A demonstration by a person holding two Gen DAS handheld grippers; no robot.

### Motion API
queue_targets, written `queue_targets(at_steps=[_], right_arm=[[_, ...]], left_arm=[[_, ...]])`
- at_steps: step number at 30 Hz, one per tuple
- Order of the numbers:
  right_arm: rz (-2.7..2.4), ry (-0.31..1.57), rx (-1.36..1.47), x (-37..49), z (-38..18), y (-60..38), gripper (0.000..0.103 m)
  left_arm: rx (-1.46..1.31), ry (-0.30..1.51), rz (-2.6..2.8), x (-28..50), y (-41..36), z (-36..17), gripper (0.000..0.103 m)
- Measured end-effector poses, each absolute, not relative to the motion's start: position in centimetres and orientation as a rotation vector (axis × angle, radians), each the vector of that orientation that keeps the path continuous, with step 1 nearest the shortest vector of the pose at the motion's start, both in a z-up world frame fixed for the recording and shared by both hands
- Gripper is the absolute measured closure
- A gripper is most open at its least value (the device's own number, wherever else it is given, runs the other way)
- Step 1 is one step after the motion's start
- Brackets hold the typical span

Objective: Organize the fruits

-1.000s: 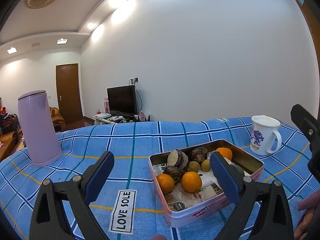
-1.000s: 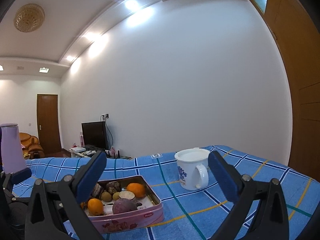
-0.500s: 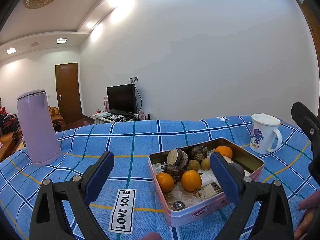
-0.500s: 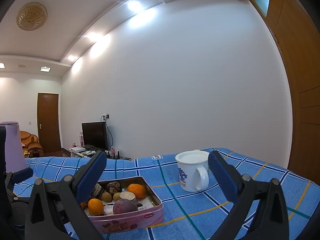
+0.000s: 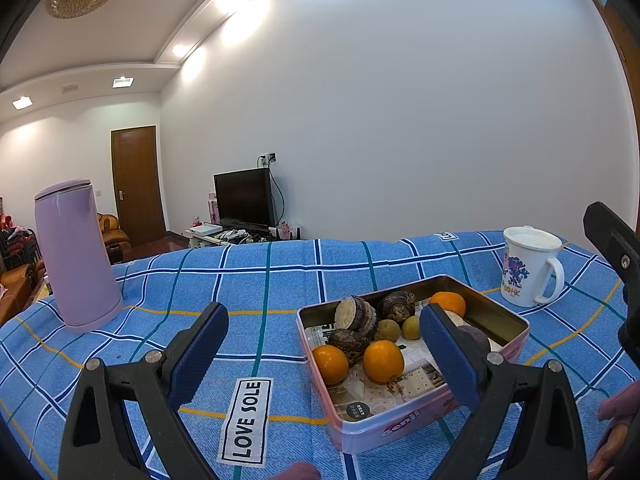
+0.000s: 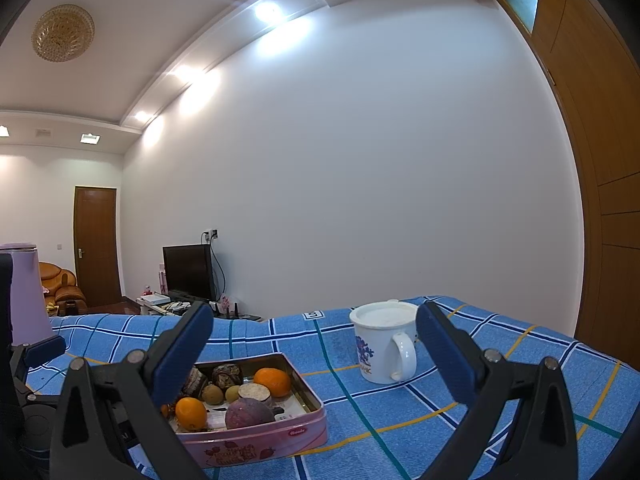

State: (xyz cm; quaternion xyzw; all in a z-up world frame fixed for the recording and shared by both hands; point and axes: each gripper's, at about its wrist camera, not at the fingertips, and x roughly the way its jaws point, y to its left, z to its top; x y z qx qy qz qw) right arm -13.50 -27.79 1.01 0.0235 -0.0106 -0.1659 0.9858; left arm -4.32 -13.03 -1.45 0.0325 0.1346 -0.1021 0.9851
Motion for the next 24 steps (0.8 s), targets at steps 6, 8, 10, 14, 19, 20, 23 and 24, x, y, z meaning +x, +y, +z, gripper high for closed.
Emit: queue_targets(at_steps=[6,8,10,14,19,20,23,24], right_arm=[[-0.333,-0.022,0.047,-13.50,1.00,-27.80,0.000],[-0.334,-0.022,0.047,-13.50,1.00,-27.80,0.000],[-0.333,-0.022,0.047,-13.49,0.99,-27.80,0.000],[-0.333,-0.022,0.047,-13.49,0.98,-27.81,0.000],[-0.335,-0.018,0.045,-13.42,0.92,-27.78,0.000],[-0.336,-0.016,0.045,-13.40,0.92,-27.79,0.000],[-0.343,-0.008,0.049,-13.25,0.93,-27.97,0.000],[-0.345,-0.004,0.052,-13.15,0.94,-28.09,0.000]], left_arm=[[0.066,0.274,-0.208,-4.27,-12.98,-1.53,0.006],[0.068,0.274,-0.208,-4.27,-12.97,-1.55,0.006],[0.067,0.274,-0.207,-4.27,-12.97,-1.56,0.006],[0.055,0.287,-0.194,-4.06,-12.82,-1.64,0.006],[0.017,0.311,-0.227,-3.83,-12.34,-1.77,0.006],[0.017,0.308,-0.229,-3.89,-12.39,-1.75,0.006],[0.023,0.308,-0.230,-3.95,-12.53,-1.74,0.006],[0.022,0.311,-0.230,-3.91,-12.51,-1.75,0.006]])
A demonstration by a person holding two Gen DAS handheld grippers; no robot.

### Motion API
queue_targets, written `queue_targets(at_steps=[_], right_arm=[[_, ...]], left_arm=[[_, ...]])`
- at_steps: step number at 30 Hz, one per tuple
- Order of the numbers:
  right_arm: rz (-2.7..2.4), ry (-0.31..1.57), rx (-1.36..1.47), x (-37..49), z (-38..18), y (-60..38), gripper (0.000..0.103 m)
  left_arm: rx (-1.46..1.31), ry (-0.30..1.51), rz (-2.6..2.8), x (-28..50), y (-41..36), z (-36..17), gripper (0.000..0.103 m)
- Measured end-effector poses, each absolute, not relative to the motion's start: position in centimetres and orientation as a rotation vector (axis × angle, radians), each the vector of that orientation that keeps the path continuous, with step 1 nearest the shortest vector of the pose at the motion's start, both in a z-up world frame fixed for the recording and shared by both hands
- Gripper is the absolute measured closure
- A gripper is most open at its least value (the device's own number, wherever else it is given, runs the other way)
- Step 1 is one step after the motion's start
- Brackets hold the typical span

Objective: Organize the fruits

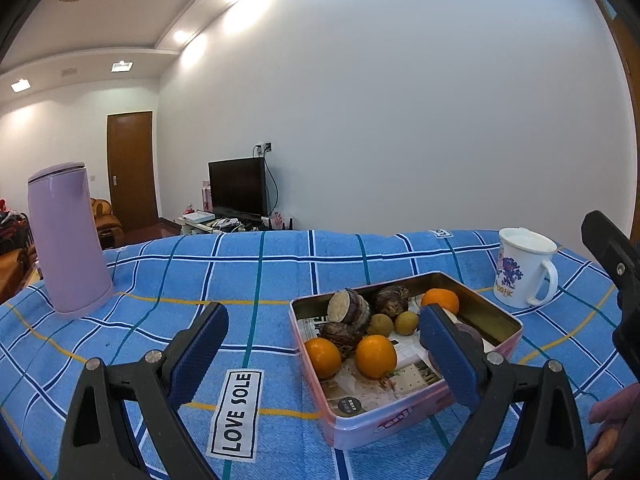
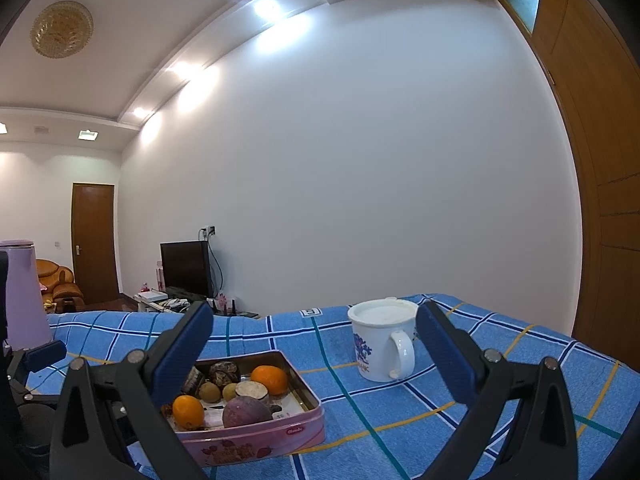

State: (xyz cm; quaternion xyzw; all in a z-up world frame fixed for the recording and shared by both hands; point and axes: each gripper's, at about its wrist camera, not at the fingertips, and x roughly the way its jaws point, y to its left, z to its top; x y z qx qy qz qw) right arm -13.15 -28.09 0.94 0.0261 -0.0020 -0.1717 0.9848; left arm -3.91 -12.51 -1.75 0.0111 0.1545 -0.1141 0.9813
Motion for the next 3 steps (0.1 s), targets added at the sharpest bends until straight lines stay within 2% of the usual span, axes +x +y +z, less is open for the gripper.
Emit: queue_targets(at_steps=[3], right_arm=[[-0.358,0.006,0.065,-12.98,0.93,-28.49,0.000]], left_arm=[[0.023,0.321,-0.226,-3.72,-12.56,-1.78,0.006]])
